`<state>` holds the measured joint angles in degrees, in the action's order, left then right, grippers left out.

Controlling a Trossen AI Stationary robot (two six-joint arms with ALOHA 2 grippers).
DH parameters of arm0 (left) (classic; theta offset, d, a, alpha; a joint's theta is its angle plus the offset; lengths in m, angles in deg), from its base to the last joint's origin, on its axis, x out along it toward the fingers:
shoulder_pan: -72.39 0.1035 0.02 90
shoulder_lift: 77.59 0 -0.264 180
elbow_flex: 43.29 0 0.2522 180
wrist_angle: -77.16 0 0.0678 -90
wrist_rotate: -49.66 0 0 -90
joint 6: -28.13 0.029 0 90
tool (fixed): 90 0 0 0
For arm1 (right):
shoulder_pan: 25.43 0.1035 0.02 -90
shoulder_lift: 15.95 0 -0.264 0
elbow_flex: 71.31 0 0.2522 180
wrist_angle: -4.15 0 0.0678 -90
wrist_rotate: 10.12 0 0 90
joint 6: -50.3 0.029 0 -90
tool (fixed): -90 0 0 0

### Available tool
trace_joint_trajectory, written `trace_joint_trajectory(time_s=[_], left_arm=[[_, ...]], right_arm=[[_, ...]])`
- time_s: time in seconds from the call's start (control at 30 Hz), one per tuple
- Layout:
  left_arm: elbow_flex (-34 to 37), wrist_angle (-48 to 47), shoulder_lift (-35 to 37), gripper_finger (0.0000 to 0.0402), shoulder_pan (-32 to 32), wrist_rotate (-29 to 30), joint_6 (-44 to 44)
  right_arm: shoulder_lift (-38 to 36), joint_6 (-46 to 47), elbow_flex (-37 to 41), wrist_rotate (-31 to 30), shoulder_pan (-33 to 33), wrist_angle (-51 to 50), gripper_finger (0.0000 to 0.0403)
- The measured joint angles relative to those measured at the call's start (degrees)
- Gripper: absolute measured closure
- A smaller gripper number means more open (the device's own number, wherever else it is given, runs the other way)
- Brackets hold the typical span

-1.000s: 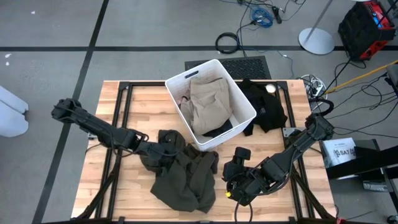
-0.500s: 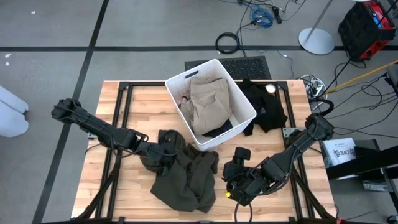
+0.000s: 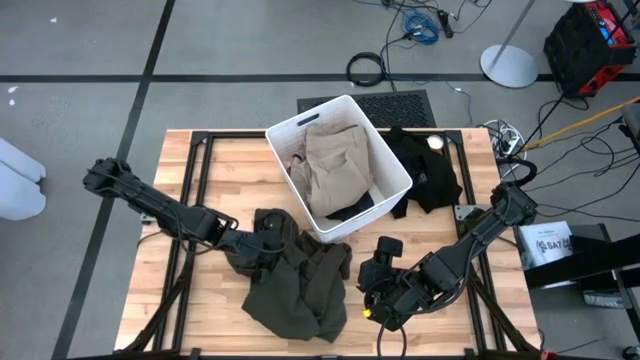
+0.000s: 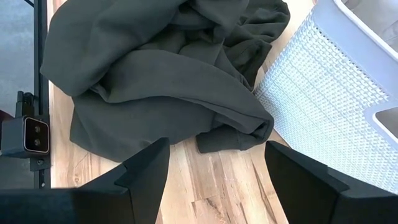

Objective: Sort clothes
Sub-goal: Put the folded gray jacket into the white laundry bin

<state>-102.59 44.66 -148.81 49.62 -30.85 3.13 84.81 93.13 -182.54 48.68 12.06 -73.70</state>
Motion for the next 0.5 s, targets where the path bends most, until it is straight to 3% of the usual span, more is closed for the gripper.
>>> trace_joint_trajectory(time_s=[0.37,0.5], left_arm=[[0.01,-1.58,-0.58,0.011,0.07,1.02,-0.69],[-3.57,-7.74,-0.29,0.0089,0.18,-2.54,1.5]], right_arm=[[-0.01,-0.02,0.0,0.0,-0.01,0.0,0.0151],[0.0,-0.02,0.0,0.02,0.01,-0.02,0.0151]])
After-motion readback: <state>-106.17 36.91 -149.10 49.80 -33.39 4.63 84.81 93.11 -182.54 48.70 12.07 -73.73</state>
